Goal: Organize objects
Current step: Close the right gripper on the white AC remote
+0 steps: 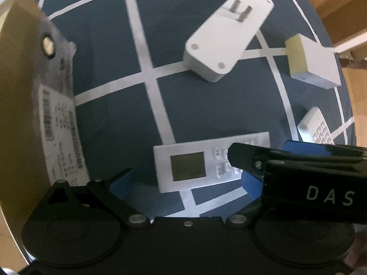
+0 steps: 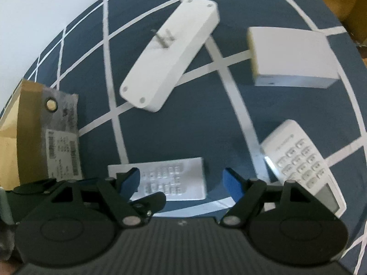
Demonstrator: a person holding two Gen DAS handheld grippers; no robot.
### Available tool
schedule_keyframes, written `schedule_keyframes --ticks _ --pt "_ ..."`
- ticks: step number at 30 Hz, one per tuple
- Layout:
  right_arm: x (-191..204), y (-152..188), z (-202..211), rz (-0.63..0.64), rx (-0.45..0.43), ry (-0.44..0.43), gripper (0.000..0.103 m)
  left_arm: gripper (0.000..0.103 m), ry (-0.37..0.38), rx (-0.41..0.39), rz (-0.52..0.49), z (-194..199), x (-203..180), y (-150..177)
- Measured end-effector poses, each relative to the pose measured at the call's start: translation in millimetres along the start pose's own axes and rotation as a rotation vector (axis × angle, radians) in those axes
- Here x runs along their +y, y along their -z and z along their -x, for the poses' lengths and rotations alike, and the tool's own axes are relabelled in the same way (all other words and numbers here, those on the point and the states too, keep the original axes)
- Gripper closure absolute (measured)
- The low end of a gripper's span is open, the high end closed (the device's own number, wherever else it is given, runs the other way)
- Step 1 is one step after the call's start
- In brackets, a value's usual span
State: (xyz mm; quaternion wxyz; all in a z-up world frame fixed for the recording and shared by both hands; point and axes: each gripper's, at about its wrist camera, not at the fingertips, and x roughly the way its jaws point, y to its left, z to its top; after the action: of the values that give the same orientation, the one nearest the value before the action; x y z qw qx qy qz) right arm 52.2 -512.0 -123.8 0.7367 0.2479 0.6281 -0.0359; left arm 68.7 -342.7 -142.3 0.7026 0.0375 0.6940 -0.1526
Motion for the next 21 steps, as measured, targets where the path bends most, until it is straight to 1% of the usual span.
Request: schedule_keyframes --ticks 2,4,6,8,9,12,14,16,17,20,21 --pt "3 -1 -3 0.022 0.016 -0.005 0.025 0.009 0.017 0.003 0.026 -1 3 3" --pt "6 -2 -6 0.044 0.029 -0.005 0.025 0.01 0.026 0.0 0.043 -1 5 6" --pt "8 -3 -8 0.058 0.04 -0.012 0.025 0.013 0.038 -0.006 0.058 -2 7 10" --pt "9 -4 -11 0.066 0.05 -0.016 0.026 0.02 0.042 -0.007 0.074 -3 9 12" --pt "10 -5 -12 0.071 0.054 -0.017 0.028 0.02 0.049 -0.005 0.079 -4 10 12" --pt "11 -6 -15 0.079 0.063 -0.02 0.028 0.022 0.056 -0.011 0.085 -1 14 4" --pt "11 -7 -17 0.081 0.07 -0.023 0.029 0.024 0.058 -0.012 0.082 -1 15 4" --pt "11 -8 -19 0.088 0.072 -0.017 0.032 0.027 0.063 -0.014 0.077 -1 14 4" --pt "11 -8 -20 0.092 0.07 -0.008 0.033 0.029 0.068 -0.013 0.074 -2 20 1" --pt "10 -8 -20 0.095 0.06 -0.009 0.037 0.034 0.075 -0.014 0.069 1 12 -4" --pt "9 -8 -19 0.095 0.057 -0.01 0.039 0.034 0.074 -0.014 0.065 4 13 -3"
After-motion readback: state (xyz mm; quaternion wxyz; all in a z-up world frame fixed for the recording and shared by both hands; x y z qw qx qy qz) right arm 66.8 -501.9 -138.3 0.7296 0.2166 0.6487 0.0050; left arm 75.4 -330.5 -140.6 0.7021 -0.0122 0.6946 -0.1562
